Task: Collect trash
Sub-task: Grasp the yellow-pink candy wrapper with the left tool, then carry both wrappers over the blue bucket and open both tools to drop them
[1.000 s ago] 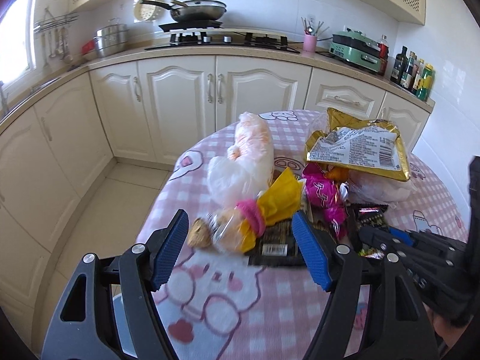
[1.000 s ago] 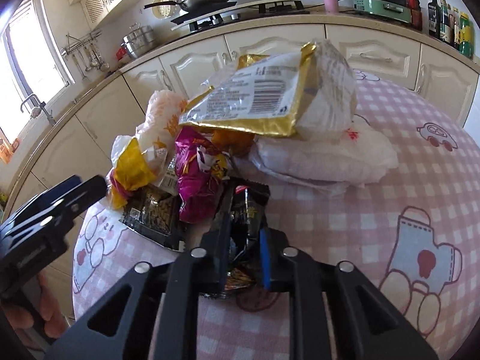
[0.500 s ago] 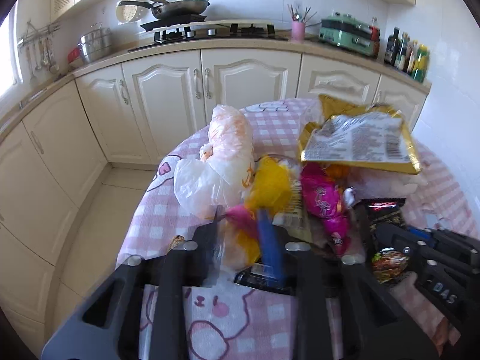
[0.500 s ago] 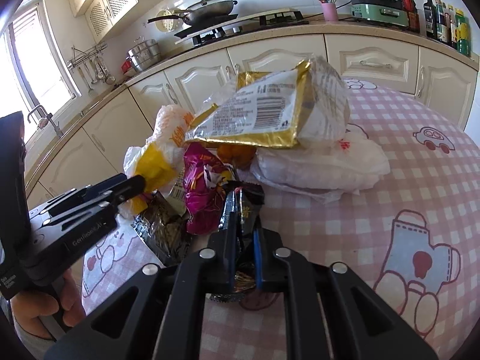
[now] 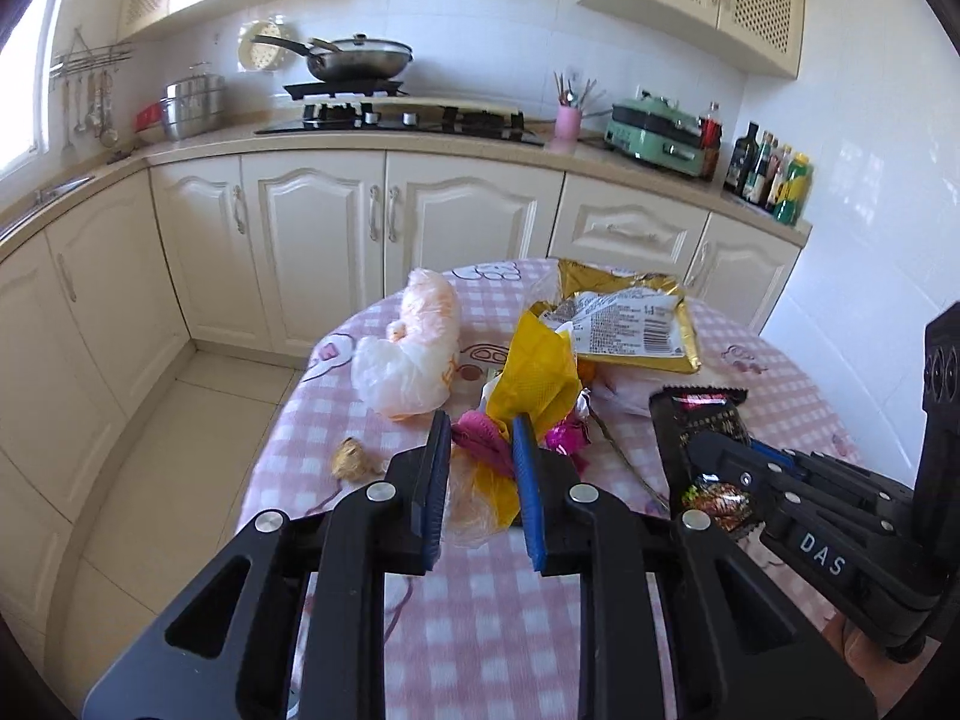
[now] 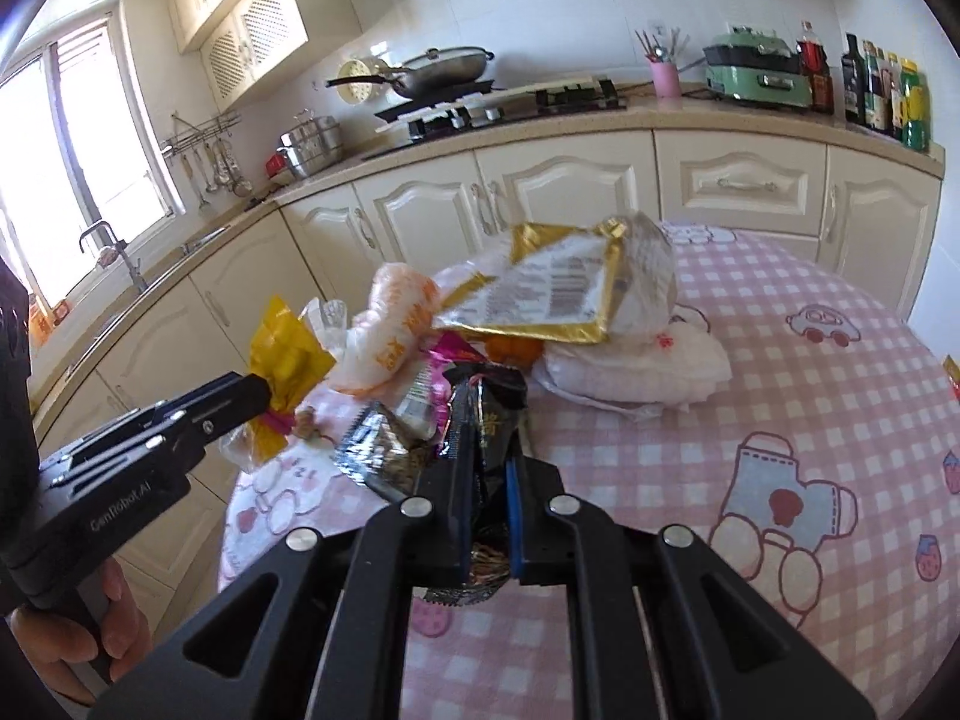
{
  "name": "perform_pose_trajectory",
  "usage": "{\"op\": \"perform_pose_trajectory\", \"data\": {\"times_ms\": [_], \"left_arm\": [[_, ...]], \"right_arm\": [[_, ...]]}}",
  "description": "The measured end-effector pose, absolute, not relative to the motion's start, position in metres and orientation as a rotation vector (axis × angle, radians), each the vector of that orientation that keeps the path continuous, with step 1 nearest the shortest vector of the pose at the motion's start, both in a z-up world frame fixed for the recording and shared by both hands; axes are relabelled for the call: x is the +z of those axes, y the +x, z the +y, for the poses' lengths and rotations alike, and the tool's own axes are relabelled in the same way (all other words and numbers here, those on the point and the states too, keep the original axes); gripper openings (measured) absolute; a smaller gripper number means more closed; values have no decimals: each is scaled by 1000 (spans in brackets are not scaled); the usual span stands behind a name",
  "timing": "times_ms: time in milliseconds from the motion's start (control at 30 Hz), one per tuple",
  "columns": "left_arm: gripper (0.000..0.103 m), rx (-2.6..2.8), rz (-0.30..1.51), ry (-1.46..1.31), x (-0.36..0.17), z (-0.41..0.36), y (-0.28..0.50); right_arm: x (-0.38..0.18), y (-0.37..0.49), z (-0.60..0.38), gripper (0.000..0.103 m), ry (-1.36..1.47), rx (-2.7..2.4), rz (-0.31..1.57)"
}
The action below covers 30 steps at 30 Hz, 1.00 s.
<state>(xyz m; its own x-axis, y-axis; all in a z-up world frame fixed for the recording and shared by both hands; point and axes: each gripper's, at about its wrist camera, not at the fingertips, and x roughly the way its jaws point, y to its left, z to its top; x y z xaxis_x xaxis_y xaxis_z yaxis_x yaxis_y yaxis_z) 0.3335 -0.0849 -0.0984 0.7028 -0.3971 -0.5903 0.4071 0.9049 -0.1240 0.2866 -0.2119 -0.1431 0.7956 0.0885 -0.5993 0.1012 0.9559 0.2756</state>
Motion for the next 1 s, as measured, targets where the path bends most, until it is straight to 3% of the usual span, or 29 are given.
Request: {"op": "perform_pose_trajectory", "data": {"times_ms": [433, 700, 1000], "left_arm": [[19, -230, 640, -130, -104, 51, 294], [19, -16, 751, -200, -152, 138, 304], [20, 94, 835, -235, -199, 182, 340]], "right_arm": [[-111, 299, -64, 9, 186, 266, 626], [-144, 334, 52, 9, 104, 448, 720], [-195, 381, 130, 9, 70, 505, 803]]}}
